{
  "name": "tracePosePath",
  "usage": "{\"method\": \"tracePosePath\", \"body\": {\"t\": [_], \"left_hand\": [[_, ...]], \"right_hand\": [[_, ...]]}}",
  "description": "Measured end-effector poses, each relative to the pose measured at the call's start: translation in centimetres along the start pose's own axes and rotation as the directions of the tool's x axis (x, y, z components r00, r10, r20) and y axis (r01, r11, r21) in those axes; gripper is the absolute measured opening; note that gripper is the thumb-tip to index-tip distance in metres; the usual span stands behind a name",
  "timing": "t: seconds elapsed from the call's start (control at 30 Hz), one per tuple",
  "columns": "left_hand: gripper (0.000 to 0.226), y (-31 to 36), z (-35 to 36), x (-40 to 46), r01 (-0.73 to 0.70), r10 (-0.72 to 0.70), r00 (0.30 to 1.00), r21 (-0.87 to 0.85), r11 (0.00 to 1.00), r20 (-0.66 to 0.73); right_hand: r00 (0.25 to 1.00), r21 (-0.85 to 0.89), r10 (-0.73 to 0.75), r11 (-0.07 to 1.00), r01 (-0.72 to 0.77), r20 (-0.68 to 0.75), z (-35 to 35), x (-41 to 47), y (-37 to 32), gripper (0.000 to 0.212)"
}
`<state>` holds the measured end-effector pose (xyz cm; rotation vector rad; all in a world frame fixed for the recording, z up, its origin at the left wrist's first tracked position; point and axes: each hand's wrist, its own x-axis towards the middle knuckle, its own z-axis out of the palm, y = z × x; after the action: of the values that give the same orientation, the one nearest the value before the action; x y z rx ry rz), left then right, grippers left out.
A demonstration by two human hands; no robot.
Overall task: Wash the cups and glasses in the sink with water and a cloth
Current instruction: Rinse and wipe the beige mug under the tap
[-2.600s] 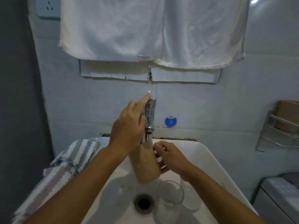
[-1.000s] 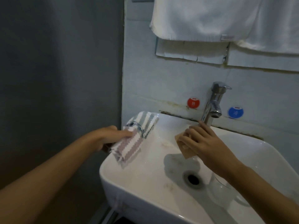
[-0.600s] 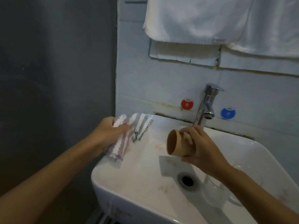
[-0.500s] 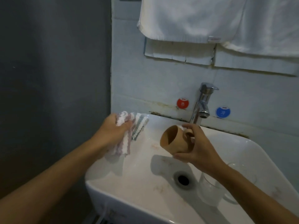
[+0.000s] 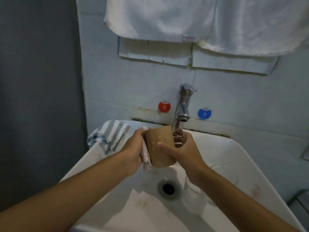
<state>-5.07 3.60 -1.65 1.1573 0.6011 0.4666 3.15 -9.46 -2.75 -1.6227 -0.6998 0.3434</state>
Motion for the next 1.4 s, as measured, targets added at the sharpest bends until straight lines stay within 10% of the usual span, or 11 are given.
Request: {"method": "tracePosePath", "body": {"t": [0.53,1.2,1.4], "left_hand": [[0.071,-2.5,0.2,-0.2,-0.038,0.037,0.998,0.016,0.999,0.059],[0.054,-3.2,0.9,-1.1,-0.149,0.142,0.989,0.214,0.966,0.048],[0.124,-3.1,0.5,0.6,-0.175,0.187,0.981,0.2,0.964,-0.042]], "right_hand": [[0.992,-0.078,-0.038,0.997,0.029,-0.119,0.3,0.5,0.7,0.083],[0.981,-0.082,-0.086,0.994,0.073,-0.176,0.2,0.6,1.6,0.077],[0.997,-0.148,-0.078,0.986,0.073,-0.028,0.1,0.4,1.3,0.086]]}}
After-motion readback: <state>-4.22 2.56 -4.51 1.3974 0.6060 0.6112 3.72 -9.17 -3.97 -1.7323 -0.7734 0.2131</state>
